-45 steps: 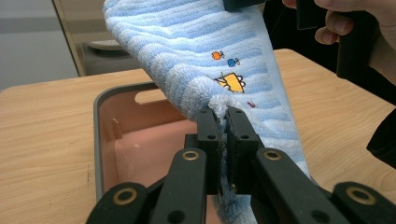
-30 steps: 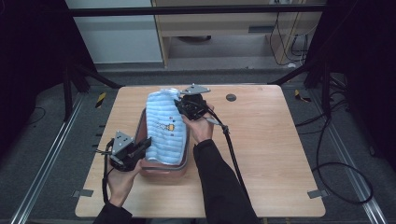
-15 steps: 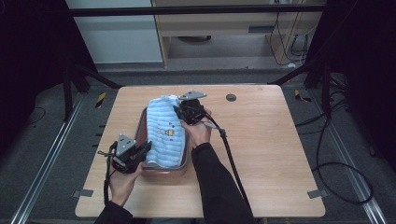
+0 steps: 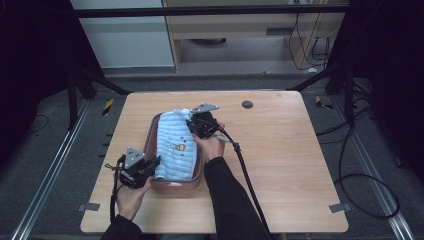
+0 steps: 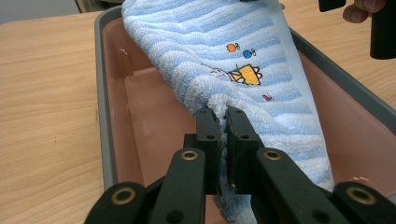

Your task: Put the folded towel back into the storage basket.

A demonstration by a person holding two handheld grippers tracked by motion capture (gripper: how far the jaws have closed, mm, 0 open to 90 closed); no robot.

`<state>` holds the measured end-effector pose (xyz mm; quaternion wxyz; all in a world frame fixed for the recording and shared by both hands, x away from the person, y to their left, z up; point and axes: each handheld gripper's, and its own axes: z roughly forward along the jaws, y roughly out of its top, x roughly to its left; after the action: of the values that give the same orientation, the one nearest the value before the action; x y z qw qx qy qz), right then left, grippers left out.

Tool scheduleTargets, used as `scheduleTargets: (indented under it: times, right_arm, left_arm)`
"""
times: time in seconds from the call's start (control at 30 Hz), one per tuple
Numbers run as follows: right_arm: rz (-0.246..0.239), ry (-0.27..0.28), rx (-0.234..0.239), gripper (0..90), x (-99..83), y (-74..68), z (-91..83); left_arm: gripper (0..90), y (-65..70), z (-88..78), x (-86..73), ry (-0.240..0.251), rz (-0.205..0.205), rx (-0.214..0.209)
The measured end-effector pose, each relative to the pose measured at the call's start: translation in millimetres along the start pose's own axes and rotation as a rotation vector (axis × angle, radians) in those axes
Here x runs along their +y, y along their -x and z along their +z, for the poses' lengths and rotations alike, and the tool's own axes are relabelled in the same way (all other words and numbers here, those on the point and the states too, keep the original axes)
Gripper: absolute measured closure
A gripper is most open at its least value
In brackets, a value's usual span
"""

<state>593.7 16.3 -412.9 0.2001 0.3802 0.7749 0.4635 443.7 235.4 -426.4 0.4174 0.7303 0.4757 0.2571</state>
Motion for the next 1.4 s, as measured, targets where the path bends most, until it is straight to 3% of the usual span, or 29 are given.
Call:
scheduleTargets:
  times: [0.5,0.67,0.73,1.03,1.2,1.4]
  right_arm:
    - [0.004,-0.064,-0.013,78.1,-14.5,3.6,14.3]
    - [-0.023,-0.088,-0.028,68.7,-18.4,2.5,17.7]
    - [-0.032,-0.074,-0.031,64.1,-18.5,2.5,15.8]
    - [-0.026,-0.003,-0.037,55.9,-11.6,9.1,-10.2]
    - [-0.003,0.029,-0.025,39.4,-12.2,15.7,-32.1]
    - [0.015,0.068,-0.04,26.6,-20.4,28.9,-60.3]
  left_arm:
    - [84.3,-1.8,7.7,-4.4,-0.036,-0.002,0.006]
    - [77.8,-4.3,6.8,-3.7,-0.023,-0.015,0.033]
    - [75.6,-5.1,4.9,-2.2,-0.012,-0.016,0.039]
    - [65.3,-7.3,-6.3,4.5,0.039,-0.019,0.043]
    - [57.5,-10.4,-16.3,8.2,0.083,-0.011,0.023]
    - [46.7,-13.7,-19.9,8.2,0.073,-0.003,0.002]
